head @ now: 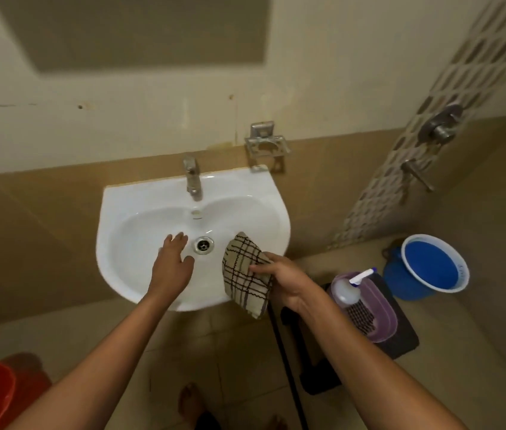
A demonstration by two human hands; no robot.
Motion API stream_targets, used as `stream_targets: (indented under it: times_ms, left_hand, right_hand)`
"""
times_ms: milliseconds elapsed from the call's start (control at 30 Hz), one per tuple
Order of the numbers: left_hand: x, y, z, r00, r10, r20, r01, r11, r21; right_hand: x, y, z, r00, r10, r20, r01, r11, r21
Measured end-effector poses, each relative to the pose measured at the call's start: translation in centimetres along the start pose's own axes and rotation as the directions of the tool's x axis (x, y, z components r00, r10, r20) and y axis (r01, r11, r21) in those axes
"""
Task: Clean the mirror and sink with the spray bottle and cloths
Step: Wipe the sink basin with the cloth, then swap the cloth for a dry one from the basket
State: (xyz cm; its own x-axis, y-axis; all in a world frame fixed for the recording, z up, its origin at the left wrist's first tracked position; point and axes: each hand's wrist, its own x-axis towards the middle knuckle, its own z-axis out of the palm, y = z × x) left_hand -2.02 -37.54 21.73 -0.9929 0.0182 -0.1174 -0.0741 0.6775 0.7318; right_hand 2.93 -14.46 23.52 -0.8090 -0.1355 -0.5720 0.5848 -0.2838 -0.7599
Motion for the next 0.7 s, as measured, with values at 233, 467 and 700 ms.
stream_targets:
  times_ms: [233, 467, 700]
  left_hand:
    - [-2.5, 9.1, 4.8, 0.957, 0.249, 0.149, -0.246, 0.969, -0.035]
    - [-2.7, 17.1, 8.8, 0.729, 0.354, 0.585, -0.358, 0.927, -0.115]
    - [0.2, 20.5, 11.6, 0.557, 0.346, 0.754, -0.334, 0.926, -0.178]
  right_hand:
    - [-3.6, -0.9, -6.6, 0.935, -0.319, -0.153, 0.176, 0.795, -0.581]
    - [-6.1, -3.4, -10.1, 0.907, -0.41, -0.097, 0.273, 0.747, -0.606]
    - [-7.5, -5.2, -14.4, 0.903, -0.368, -0.222, 0.248, 0.868, -0.431]
